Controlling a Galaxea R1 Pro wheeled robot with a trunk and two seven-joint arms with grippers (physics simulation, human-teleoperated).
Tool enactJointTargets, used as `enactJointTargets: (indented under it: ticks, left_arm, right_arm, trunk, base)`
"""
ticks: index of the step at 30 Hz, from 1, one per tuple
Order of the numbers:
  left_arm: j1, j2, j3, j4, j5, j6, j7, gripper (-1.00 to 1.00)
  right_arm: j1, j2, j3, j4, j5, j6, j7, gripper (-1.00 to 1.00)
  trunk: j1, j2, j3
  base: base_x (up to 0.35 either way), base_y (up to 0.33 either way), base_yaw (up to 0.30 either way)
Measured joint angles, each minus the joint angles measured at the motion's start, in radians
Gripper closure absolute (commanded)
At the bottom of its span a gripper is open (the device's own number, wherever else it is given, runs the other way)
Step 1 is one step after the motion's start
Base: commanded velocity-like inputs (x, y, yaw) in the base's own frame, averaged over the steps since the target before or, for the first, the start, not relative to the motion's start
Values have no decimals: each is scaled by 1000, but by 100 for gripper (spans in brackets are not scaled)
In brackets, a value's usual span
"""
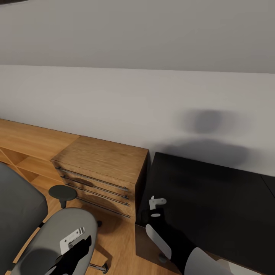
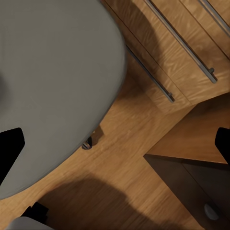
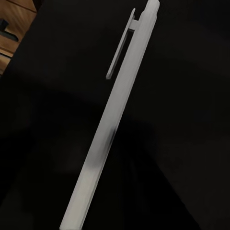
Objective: In the bedroom, organize the workspace by keeping the computer under the desk, ensuring the monitor is on the desk, placing the keyboard on the desk next to the monitor, placing the mouse on the desk next to the keyboard, moving the folder from the swivel chair onto the desk next to the mouse, stacking the notebook on top of the folder with the pen on top of the notebook, and positioning the swivel chair next to the desk.
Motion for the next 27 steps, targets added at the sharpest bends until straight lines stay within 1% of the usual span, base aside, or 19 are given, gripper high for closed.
enactJointTargets:
  ticks: [5,17,27]
  left_arm:
    - [0,0,0,0,0,0,0,-100]
    - [0,0,0,0,0,0,0,-100]
    - [0,0,0,0,0,0,0,-100]
  right_arm:
    - [-1,-3,-5,-7,12,21,-2,100]
    - [0,-3,-5,-13,2,37,-1,100]
    - [0,-3,-6,-13,6,40,0,100]
  trunk:
    - [0,0,0]
    - [0,0,0]
    - [0,0,0]
  base:
    - [0,0,0]
    - [0,0,0]
    - [0,0,0]
